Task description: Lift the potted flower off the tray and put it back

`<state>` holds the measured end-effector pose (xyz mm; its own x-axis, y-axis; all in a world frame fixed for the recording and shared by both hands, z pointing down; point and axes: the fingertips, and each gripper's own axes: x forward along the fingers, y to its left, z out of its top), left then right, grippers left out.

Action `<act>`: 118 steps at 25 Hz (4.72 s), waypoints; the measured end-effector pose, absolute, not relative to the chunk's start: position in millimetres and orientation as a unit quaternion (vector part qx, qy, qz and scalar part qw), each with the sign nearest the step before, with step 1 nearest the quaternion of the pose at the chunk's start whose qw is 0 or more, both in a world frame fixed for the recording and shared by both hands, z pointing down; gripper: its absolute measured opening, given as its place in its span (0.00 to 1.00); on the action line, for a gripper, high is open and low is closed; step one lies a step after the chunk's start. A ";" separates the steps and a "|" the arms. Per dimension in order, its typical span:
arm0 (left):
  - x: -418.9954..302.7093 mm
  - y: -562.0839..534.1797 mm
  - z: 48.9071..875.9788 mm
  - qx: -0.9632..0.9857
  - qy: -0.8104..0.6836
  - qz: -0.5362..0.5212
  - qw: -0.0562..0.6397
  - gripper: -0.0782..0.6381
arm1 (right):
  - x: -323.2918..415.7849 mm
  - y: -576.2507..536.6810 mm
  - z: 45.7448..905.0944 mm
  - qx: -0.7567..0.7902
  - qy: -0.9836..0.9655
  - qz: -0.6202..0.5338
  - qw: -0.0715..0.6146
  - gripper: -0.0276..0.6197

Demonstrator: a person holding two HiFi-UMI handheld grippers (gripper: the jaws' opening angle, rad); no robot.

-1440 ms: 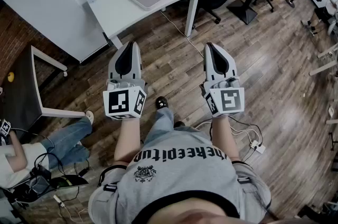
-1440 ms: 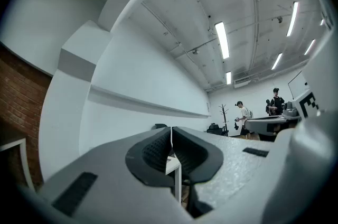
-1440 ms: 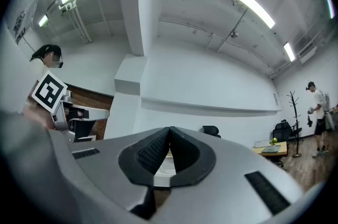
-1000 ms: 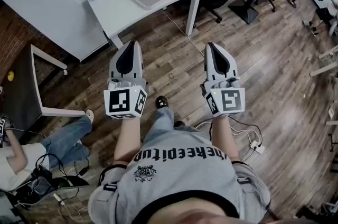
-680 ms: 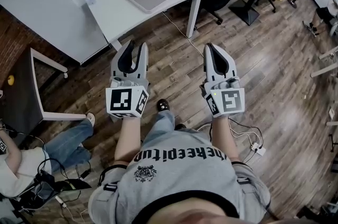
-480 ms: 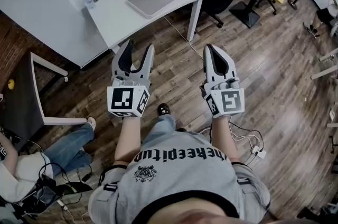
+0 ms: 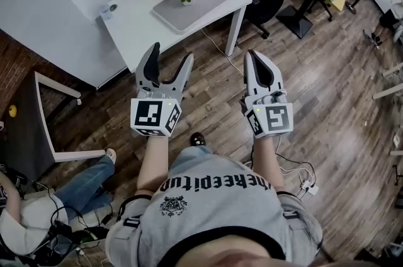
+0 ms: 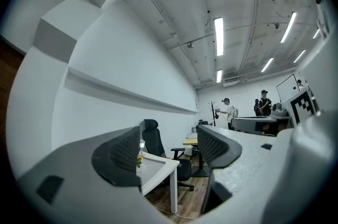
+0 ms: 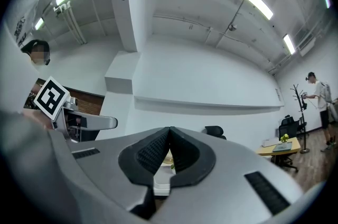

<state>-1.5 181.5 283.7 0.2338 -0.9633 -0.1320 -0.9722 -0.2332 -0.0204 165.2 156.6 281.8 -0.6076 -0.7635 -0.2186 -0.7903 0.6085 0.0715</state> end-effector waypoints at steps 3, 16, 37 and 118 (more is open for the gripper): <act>-15.0 161.7 283.8 -0.784 0.617 0.047 0.046 0.56 | 152.4 137.7 280.0 -0.436 0.892 0.082 0.085 0.05; -68.2 106.4 296.0 -0.785 0.617 0.038 0.036 0.56 | 103.5 85.0 287.0 -0.441 0.890 0.079 0.085 0.05; -93.2 -5.5 312.2 -0.784 0.620 0.029 0.022 0.56 | 72.5 -27.8 296.2 -0.429 0.897 0.074 0.083 0.05; -123.4 -362.3 630.2 -0.629 0.719 -0.168 -0.243 0.60 | 48.9 -364.9 420.3 -0.359 0.931 -0.036 -0.052 0.05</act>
<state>-123.4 -362.3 630.2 -0.0898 -0.8231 0.5608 -0.9864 0.1513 0.0643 48.9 -364.9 420.3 -0.7369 -0.6647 0.1231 -0.6722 0.7398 -0.0288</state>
